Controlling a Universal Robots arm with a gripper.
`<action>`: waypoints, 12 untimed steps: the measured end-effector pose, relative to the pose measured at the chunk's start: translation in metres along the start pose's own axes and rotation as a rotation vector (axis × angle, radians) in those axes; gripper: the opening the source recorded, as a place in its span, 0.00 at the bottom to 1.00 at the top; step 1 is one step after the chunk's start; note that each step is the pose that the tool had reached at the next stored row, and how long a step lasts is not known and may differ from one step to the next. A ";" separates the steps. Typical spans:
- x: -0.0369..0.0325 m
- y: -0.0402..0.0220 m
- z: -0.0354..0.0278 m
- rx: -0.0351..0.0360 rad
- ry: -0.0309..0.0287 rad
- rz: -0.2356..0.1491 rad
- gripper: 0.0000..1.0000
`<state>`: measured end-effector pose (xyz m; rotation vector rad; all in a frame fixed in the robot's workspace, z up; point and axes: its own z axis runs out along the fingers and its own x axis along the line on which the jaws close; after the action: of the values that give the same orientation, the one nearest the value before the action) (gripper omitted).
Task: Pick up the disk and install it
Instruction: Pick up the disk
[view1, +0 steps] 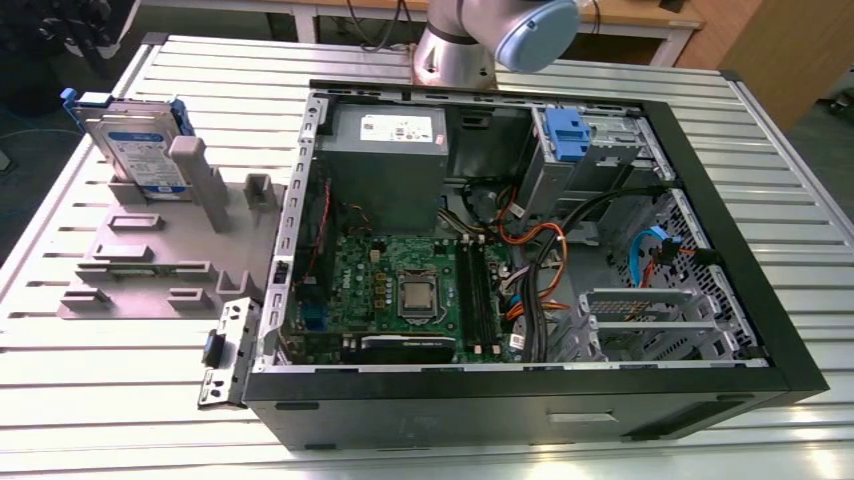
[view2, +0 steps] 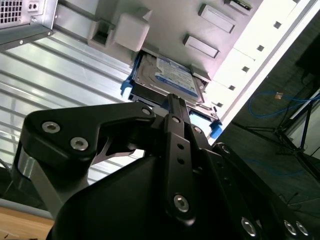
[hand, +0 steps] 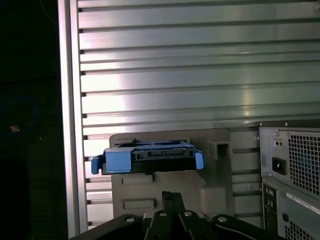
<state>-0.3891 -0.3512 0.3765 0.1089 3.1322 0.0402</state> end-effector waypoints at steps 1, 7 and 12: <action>0.0024 0.0005 0.0008 0.0000 0.0000 -0.001 0.11; 0.0196 0.0049 0.0058 0.0000 0.0000 -0.002 0.11; 0.0365 0.0121 0.0097 -0.0001 0.0000 -0.002 0.11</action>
<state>-0.4246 -0.3364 0.3669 0.1053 3.1323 0.0403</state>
